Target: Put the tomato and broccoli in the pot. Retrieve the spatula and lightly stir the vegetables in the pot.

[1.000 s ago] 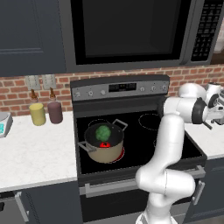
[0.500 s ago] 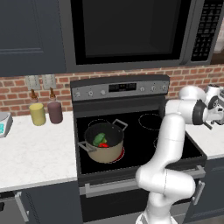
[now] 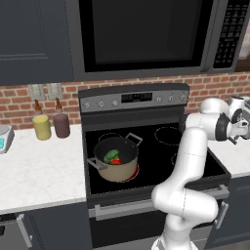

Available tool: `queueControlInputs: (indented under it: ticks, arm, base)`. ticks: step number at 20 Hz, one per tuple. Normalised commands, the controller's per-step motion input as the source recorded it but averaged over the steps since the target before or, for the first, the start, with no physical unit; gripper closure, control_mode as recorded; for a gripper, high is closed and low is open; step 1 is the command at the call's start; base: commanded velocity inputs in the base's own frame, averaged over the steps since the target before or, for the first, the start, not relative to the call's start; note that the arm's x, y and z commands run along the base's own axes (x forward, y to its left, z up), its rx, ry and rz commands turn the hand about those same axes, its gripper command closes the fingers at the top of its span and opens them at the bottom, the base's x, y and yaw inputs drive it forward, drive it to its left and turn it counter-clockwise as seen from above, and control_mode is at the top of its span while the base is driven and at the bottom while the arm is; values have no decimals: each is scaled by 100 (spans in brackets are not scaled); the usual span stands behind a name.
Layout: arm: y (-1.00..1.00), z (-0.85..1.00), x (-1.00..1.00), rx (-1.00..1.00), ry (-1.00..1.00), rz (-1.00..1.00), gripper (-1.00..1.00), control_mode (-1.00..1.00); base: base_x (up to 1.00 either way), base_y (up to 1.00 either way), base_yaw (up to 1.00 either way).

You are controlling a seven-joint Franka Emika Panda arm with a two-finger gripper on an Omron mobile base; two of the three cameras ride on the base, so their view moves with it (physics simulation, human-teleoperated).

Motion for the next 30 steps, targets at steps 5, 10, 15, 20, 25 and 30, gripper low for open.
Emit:
queueControlInputs:
  ticks: [5,10,15,20,25,30]
  arm:
    - [-8,-7,2,2,0,0,-100,-100]
    - [-5,-8,0,2,0,0,-100,-100]
    - [0,-4,0,1,0,0,-100,-100]
    - [0,0,0,3,-4,0,-100,-100]
    - [0,0,0,2,-1,0,-100,-100]
    - [0,-1,0,4,-2,0,-100,-100]
  base:
    - [0,0,0]
    - [0,0,0]
    - [0,0,0]
    - [0,0,0]
    - [0,0,0]
    - [0,0,0]
